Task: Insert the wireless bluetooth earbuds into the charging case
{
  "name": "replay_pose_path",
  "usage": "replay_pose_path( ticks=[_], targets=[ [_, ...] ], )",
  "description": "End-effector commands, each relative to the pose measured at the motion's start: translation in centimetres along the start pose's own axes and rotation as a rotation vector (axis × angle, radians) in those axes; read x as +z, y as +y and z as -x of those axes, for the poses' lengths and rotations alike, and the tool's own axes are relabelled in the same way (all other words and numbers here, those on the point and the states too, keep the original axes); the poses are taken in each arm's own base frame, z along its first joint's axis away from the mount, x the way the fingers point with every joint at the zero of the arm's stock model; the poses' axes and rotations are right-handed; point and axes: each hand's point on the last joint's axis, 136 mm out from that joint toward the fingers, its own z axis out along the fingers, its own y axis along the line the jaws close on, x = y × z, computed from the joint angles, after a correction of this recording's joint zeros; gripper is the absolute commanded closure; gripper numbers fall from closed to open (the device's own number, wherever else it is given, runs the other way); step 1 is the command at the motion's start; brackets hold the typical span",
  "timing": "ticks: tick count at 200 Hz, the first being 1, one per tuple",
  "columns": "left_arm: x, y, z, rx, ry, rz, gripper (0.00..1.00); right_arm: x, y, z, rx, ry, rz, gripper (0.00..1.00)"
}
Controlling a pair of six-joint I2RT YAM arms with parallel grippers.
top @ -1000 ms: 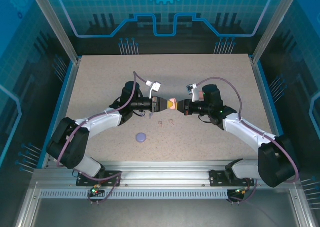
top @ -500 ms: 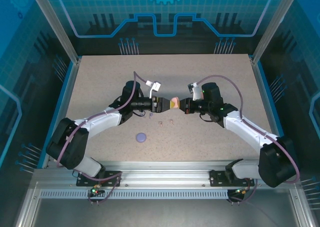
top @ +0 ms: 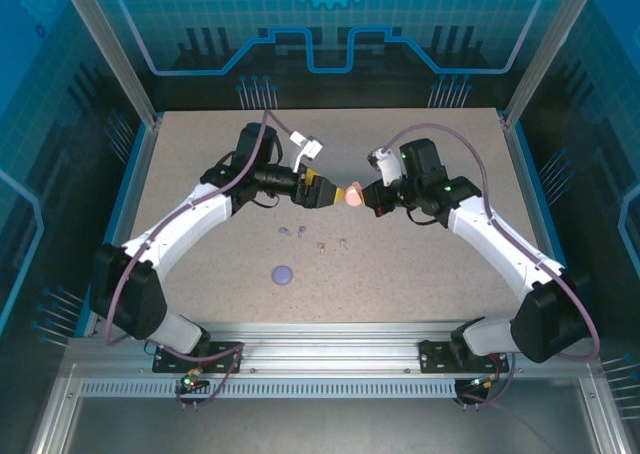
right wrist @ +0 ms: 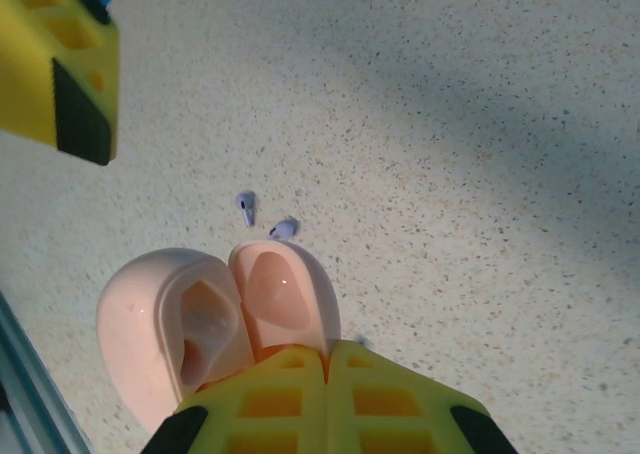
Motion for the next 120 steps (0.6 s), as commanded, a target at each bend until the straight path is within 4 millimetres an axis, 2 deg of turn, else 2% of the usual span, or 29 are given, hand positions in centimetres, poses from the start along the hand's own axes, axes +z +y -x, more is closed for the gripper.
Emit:
replay_pose_path(
  ticks=[1, 56, 85, 120],
  targets=[
    [0.4, 0.1, -2.7, -0.022, 0.149, -0.060, 0.04, -0.4, -0.3, -1.4, -0.114, 0.103, 0.000, 1.00],
    [1.6, 0.8, -3.1, -0.019, 0.248, -0.123, 0.25, -0.5, 0.8, -0.6, -0.145, 0.110, 0.061, 1.00],
    [2.4, 1.3, -3.0, -0.031, 0.248, -0.159, 0.33, -0.2, 1.2, 0.0, -0.145, 0.107, 0.084, 1.00],
    [2.9, 1.3, -2.3, -0.030, 0.241, -0.201, 0.37, 0.6, 1.3, 0.5, -0.154, 0.118, 0.089, 1.00]
  ],
)
